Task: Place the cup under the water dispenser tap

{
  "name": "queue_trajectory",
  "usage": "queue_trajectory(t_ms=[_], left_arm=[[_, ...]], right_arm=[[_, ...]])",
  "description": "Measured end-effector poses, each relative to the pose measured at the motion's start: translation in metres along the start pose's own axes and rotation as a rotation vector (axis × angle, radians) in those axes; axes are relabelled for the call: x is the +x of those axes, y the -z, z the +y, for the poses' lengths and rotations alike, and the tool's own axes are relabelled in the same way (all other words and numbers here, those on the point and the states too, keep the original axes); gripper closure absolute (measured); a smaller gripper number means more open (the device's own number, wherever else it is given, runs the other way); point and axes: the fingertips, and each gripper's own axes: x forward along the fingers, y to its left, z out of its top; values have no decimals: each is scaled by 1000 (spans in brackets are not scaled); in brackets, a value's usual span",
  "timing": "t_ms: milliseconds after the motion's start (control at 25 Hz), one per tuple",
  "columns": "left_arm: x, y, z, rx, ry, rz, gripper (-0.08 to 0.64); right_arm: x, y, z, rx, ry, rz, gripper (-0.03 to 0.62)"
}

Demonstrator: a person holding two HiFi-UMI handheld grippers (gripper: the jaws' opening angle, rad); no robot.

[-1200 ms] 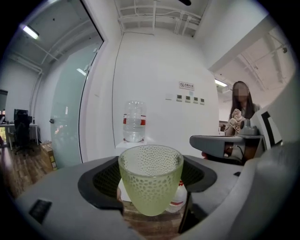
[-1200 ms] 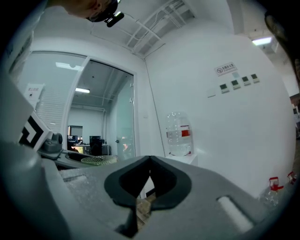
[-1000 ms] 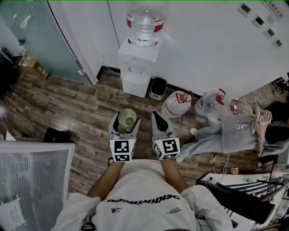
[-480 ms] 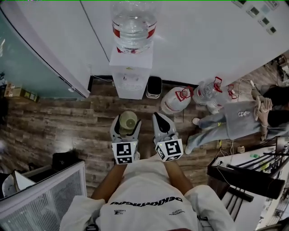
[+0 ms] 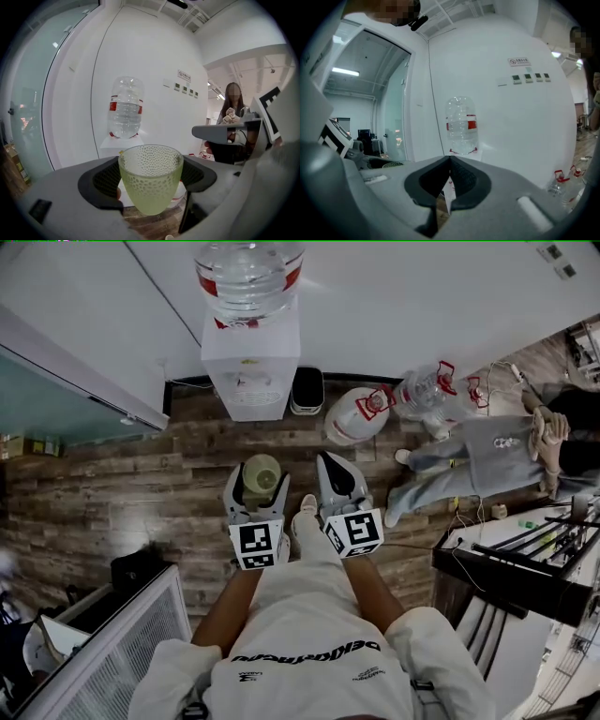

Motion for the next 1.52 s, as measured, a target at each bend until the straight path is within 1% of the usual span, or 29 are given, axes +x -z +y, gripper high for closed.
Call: queue_trajectory(t_ms=[280, 440, 600, 840, 1120, 1280, 1400, 1520], left_arm=[[43, 12, 11, 24, -26, 27, 189], [74, 23, 5, 76, -14, 42, 189], [106, 38, 5, 75, -20, 38, 189], [161, 74, 7, 57, -9, 59, 190], [220, 124, 24, 72, -24, 90, 189], [252, 149, 33, 36, -14, 84, 189], [274, 166, 40, 33, -1, 66, 189], [295, 183, 46, 36, 6, 50, 189]], right_arm=[[37, 32, -28, 34, -6, 34, 594], [55, 53, -50, 26, -23, 49, 594], [72, 77, -75, 26, -14, 71, 592], [91, 118, -104, 40, 5, 94, 594], [113, 171, -127, 53, 1, 118, 594], [126, 195, -139, 43, 2, 116, 592], [132, 217, -148, 66, 19, 124, 593], [137, 231, -157, 62, 31, 131, 592]])
